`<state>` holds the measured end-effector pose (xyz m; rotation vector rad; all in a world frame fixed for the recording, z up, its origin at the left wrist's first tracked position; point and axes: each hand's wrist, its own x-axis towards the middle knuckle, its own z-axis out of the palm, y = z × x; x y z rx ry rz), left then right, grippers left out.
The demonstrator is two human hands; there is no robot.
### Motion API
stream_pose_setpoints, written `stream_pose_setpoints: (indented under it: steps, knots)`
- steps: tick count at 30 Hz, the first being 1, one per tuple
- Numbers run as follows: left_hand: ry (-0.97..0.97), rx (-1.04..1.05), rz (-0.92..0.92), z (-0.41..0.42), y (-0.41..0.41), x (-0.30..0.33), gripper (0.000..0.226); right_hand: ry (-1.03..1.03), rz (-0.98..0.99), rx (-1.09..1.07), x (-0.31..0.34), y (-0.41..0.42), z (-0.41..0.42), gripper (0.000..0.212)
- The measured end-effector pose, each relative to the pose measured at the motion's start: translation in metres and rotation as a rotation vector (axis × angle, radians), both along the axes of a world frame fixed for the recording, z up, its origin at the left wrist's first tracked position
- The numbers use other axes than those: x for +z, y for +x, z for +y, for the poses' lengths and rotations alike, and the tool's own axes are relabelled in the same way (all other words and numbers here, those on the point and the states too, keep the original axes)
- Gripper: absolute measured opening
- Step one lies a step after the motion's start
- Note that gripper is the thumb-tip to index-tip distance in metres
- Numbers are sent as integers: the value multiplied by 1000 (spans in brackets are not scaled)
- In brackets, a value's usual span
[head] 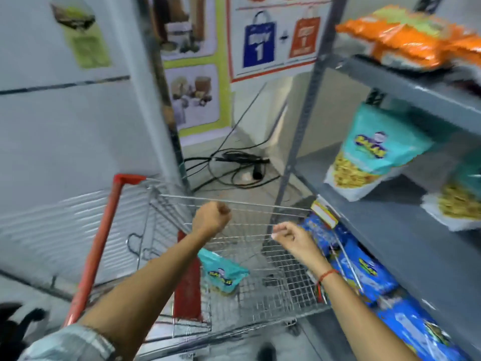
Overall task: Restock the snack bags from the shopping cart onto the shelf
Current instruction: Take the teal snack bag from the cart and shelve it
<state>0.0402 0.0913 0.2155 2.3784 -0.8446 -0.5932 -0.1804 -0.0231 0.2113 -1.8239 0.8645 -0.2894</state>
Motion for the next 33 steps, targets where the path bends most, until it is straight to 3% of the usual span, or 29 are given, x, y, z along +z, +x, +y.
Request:
stream_pose_setpoints:
  steps: [3,5,8,11,13,17,21,24,27,32,33]
  knots:
    - [357,-80,8,35,23,-49,27,40,323,228,-71,22,-3,15]
    - [486,-106,65,52,22,-84,30,118,527,356,-124,28,-1,12]
    - [587,-30,178,70,4,-137,32,187,749,490,-184,34,10,45]
    - [555,154,348,71,-12,-173,44,326,675,430,-213,41,25,61]
    - [425,310,398,65,-12,-185,57,398,527,303,-227,46,31,56]
    - [250,461,380,54,-1,-205,43,376,389,142,-240,58,32,38]
    - [201,494,341,49,0,-220,28,333,357,31,-242,65,30,41]
    - [191,512,328,48,0,-223,23,350,351,-16,-237,61,27,16]
    - [145,488,384,46,-1,-217,20,359,332,-123,-227,57,17,13]
    - [-14,241,428,36,-4,-182,5,281,292,-176,-180,33,-3,3]
    - [-63,192,420,31,-6,-169,14,254,284,-202,-167,26,-6,10]
